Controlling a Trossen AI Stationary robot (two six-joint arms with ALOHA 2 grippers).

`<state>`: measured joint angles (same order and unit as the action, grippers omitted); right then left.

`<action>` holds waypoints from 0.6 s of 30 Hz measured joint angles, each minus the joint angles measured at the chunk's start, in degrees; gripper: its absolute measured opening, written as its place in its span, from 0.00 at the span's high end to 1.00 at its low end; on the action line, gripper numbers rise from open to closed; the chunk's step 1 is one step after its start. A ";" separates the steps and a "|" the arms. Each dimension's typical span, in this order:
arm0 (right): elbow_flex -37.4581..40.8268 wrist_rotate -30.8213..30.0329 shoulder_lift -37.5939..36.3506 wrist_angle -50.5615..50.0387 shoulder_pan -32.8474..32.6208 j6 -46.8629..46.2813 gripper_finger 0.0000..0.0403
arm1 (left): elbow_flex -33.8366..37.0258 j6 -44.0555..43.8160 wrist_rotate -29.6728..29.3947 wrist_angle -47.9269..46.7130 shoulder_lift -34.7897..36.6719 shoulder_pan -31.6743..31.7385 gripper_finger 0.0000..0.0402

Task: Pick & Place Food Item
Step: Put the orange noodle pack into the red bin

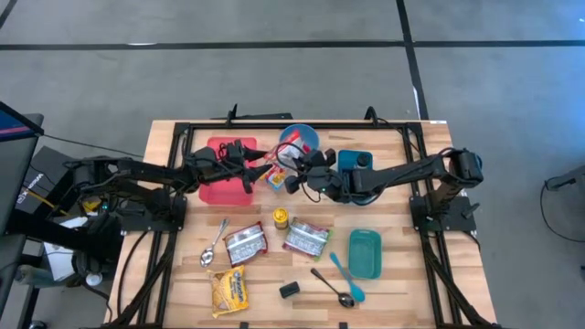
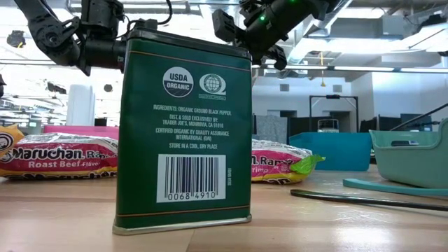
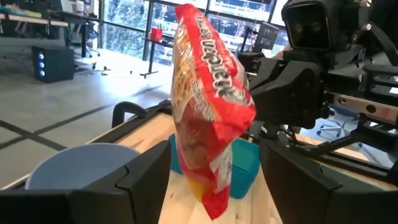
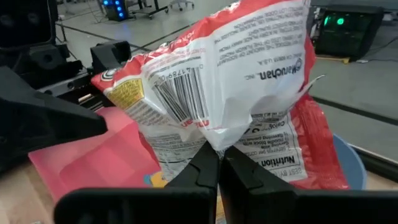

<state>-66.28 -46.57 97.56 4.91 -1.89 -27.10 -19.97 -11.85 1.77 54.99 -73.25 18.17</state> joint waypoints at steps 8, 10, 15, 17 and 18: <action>0.00 0.20 -0.11 -0.12 -0.40 -0.11 1.00 | 0.00 -0.65 -0.10 0.09 0.00 0.00 0.31; 0.00 1.09 -0.11 -0.17 -0.48 -0.71 1.00 | 0.00 -0.65 0.18 0.41 0.00 0.00 0.29; 0.00 2.14 -0.11 -0.17 -1.12 -1.26 1.00 | 0.00 -0.62 0.22 0.41 0.00 0.00 0.29; 0.00 2.85 -0.11 -0.19 -1.16 -1.41 1.00 | 0.00 -0.63 0.28 0.69 0.00 0.00 0.29; 0.00 3.32 -0.11 -0.17 -1.11 -1.41 1.00 | 0.00 -0.65 0.34 1.06 0.00 0.00 0.29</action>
<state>-66.28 -43.24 97.45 4.73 -2.99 -28.51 -19.97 -12.49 2.11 56.05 -73.25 18.17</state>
